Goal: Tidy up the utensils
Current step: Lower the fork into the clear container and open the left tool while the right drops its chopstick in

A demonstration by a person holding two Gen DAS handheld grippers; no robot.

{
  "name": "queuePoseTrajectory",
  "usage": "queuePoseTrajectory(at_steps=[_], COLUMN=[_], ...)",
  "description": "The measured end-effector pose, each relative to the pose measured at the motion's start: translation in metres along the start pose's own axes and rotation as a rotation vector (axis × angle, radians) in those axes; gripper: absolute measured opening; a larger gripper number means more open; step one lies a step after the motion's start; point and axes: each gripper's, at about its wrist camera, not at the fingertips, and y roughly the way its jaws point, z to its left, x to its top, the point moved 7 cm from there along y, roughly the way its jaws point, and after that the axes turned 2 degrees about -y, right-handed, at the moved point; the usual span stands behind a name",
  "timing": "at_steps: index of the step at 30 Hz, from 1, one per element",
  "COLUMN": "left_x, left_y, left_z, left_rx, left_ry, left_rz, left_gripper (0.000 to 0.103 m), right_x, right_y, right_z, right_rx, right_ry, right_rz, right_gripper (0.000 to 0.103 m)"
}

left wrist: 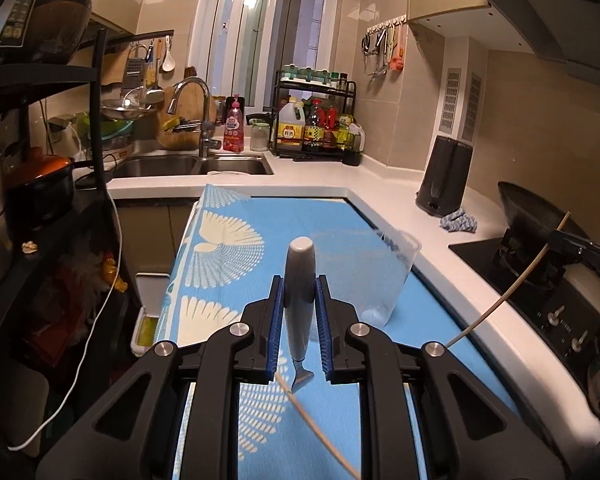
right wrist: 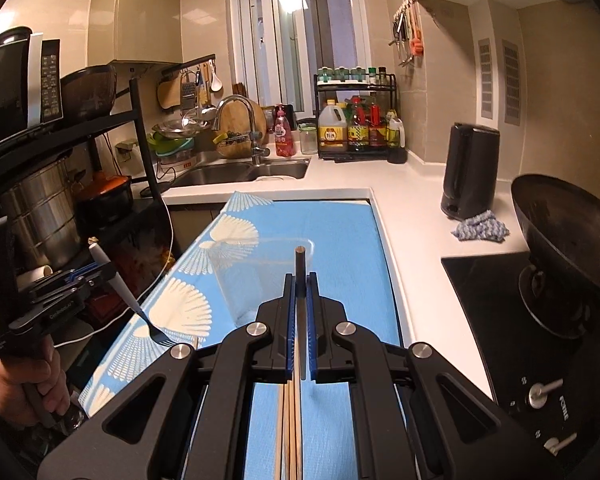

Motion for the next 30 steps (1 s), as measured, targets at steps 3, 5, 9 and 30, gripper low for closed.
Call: queuePoseTrajectory(at_steps=[3,5,9,30], left_x=[0.029,0.049,0.092,0.022], left_y=[0.004,0.007,0.011,0.129], left_z=[-0.004,-0.007,-0.016,-0.009], left_rx=[-0.011,-0.032,-0.067,-0.161], left_ry=[0.016,0.014,0.021,-0.076], left_rz=[-0.018,-0.021,-0.053,0.158], left_gripper=[0.016,0.016,0.016,0.016], right_x=[0.028,0.048,0.096,0.029], right_y=[0.001,0.0,-0.004,0.141], right_z=[0.004,0.006,0.01,-0.015], right_rx=[0.042,0.056,0.083,0.067], right_ry=[0.012,0.011,0.001,0.159], right_rz=[-0.012,-0.034,-0.106,0.103], right_gripper=[0.005,0.005,0.005,0.005])
